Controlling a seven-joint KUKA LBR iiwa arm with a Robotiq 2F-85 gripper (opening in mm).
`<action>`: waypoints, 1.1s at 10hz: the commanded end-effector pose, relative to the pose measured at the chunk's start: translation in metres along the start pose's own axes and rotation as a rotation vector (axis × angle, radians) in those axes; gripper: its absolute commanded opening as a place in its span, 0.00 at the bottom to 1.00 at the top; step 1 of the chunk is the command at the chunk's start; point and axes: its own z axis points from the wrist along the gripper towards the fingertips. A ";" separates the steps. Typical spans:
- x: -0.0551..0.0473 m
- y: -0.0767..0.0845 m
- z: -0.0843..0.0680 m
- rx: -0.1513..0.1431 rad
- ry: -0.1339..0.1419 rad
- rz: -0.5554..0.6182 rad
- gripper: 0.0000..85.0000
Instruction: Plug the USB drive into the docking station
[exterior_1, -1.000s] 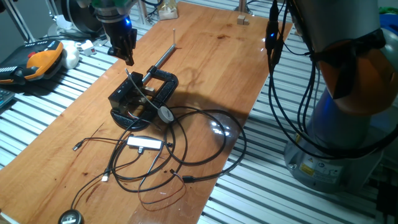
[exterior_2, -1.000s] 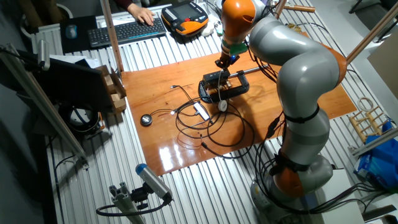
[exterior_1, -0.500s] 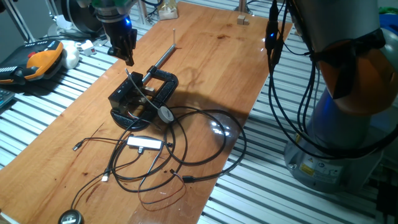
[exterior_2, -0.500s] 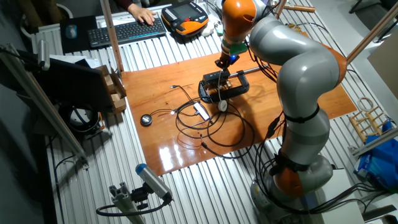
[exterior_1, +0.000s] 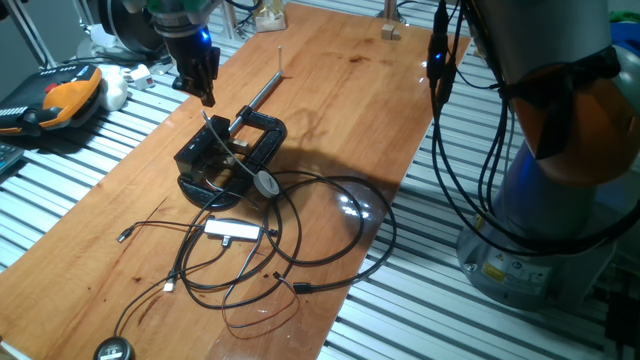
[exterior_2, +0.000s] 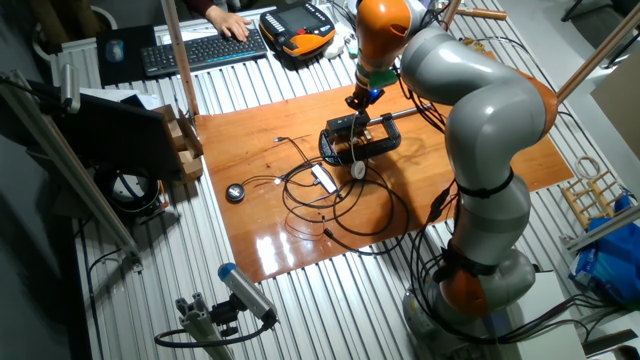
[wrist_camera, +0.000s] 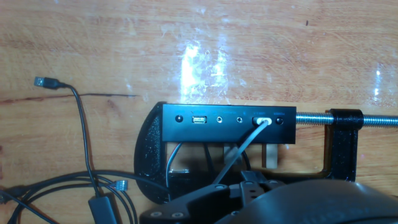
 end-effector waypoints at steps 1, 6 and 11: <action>0.000 0.000 0.000 0.000 0.000 0.000 0.00; -0.001 0.000 0.000 0.000 0.000 0.005 0.00; -0.001 0.001 -0.001 -0.002 0.001 0.009 0.00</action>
